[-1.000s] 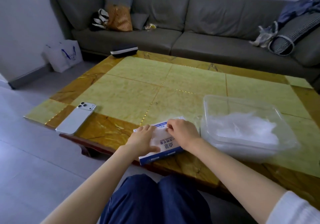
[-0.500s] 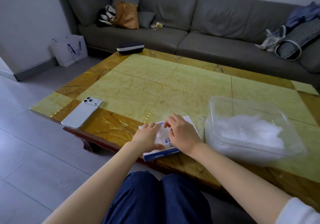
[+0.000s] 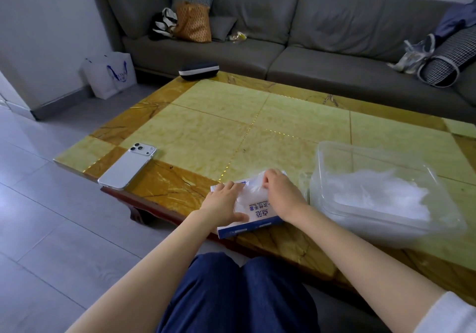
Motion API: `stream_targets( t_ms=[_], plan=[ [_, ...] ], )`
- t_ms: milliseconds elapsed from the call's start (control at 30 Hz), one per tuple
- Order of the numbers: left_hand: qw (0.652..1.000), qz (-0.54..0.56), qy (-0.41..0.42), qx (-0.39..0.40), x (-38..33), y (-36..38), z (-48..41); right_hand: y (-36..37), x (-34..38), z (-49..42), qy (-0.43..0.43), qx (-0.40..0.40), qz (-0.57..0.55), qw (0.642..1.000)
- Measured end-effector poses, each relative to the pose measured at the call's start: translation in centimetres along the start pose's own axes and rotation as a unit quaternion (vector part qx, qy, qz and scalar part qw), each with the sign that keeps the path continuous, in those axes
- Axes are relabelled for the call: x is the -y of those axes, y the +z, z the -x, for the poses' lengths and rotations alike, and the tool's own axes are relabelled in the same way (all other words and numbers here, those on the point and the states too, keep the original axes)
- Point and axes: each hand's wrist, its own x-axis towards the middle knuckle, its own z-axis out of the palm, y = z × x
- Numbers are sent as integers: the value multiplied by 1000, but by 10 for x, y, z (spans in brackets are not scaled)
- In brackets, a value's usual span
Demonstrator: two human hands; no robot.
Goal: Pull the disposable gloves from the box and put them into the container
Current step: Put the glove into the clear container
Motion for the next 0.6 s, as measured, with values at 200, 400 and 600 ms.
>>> stream_targets(
  t_ms=[200,400,600],
  plan=[
    [1000,-7,0,0,1,1,0,-19,-9,-2,150,-106,-165,969],
    [1000,-2,1,-4,2,2,-1,-18,-5,8,-42,-138,-22,989],
    [1000,3,0,-6,1,2,1,-21,4,4,-92,-111,80,986]
  ],
)
